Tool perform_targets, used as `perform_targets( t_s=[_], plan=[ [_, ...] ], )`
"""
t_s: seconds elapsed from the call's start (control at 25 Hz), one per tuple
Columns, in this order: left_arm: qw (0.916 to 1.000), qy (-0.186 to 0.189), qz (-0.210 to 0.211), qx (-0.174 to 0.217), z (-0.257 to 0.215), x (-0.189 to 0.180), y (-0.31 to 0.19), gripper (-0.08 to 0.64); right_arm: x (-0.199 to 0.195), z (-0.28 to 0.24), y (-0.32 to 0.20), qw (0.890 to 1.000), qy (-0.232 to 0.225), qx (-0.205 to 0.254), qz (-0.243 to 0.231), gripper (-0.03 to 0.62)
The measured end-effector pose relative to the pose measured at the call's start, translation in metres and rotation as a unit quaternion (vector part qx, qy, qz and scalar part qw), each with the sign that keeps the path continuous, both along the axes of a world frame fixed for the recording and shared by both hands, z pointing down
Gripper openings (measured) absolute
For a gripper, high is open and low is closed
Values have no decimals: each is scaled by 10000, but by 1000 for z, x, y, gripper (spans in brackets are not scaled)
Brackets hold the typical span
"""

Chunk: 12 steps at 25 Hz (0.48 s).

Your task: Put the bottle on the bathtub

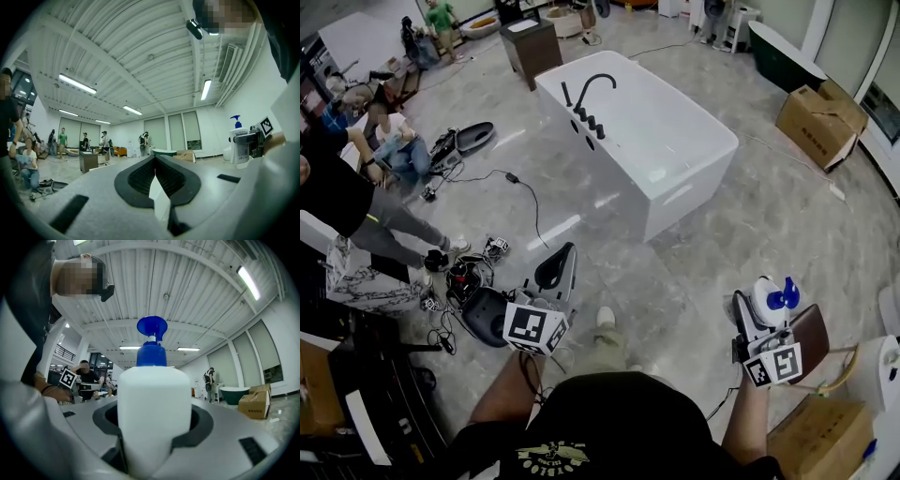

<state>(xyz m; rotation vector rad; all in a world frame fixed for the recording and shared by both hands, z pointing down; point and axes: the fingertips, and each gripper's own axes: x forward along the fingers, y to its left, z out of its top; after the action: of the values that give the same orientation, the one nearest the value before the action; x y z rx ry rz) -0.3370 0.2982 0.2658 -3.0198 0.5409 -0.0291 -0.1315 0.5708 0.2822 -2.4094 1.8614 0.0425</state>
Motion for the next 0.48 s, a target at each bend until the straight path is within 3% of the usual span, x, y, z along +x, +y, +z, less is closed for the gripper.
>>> perform_targets(
  t_s=[0.24, 0.48],
  plan=[
    [9993, -15, 367, 62, 3, 46, -7, 11, 24, 4, -11, 9998, -48, -74, 179, 261],
    [9990, -92, 435, -21, 8, 68, -48, 11, 43, 4, -49, 9996, -97, -82, 234, 260]
  ],
)
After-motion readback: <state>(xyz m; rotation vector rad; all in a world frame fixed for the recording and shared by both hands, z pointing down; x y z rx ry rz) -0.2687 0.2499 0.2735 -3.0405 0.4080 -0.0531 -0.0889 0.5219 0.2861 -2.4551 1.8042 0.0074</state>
